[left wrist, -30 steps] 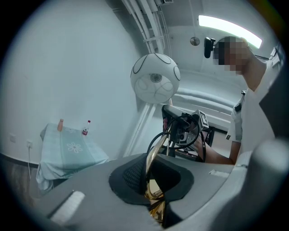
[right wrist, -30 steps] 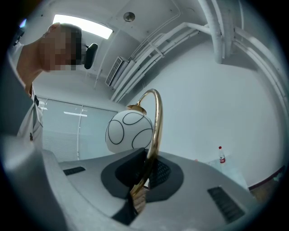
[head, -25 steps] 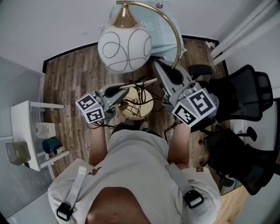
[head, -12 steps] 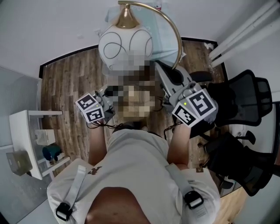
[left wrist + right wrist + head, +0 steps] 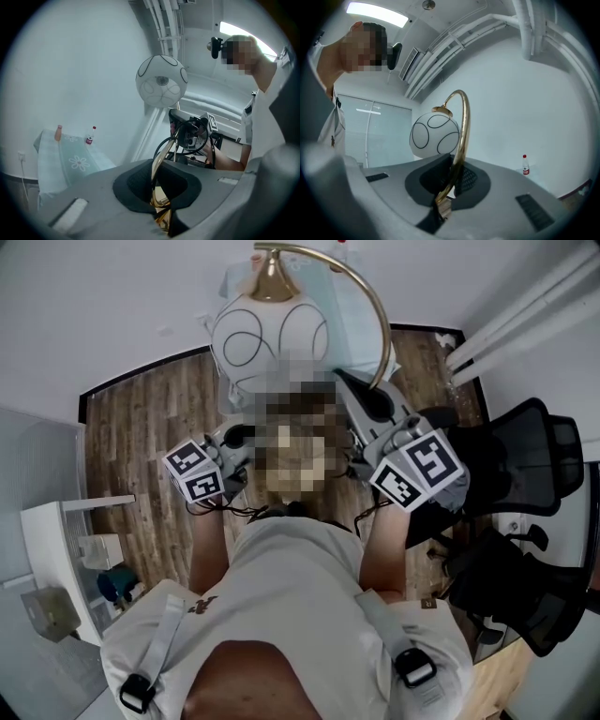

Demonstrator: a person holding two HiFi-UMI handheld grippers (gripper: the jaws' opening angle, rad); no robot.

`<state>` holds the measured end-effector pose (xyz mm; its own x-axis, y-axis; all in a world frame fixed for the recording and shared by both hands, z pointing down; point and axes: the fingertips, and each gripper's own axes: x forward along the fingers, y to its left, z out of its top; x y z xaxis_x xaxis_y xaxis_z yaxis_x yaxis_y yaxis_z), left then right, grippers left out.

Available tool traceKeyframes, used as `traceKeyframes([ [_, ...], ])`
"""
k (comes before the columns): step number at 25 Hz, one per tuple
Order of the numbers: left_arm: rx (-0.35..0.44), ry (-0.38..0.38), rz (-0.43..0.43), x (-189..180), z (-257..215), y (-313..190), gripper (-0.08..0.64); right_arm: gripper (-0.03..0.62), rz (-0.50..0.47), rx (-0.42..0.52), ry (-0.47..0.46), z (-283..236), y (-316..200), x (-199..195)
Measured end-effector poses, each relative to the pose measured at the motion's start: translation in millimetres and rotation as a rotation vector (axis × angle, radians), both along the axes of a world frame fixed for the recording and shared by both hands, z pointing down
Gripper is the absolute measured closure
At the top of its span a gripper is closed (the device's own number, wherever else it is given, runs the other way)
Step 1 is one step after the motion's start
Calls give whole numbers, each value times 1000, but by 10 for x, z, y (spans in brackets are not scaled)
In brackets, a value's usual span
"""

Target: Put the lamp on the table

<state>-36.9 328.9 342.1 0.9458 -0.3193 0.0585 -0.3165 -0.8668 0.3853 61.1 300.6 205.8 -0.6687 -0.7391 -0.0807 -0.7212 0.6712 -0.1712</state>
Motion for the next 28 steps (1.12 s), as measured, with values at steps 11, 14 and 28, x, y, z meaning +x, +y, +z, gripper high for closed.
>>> traceKeyframes([
  [11,-4,-6,54,-298,26,-668,534,591,52,-19,17,23,-625,-288],
  [14,-8,-1,65,-287,42,-778,534,591,58,-24,25,38,-729,-284],
  [28,-41,11,47,-391,103,-1509,534,591,38,-53,34,97,-1512,-413],
])
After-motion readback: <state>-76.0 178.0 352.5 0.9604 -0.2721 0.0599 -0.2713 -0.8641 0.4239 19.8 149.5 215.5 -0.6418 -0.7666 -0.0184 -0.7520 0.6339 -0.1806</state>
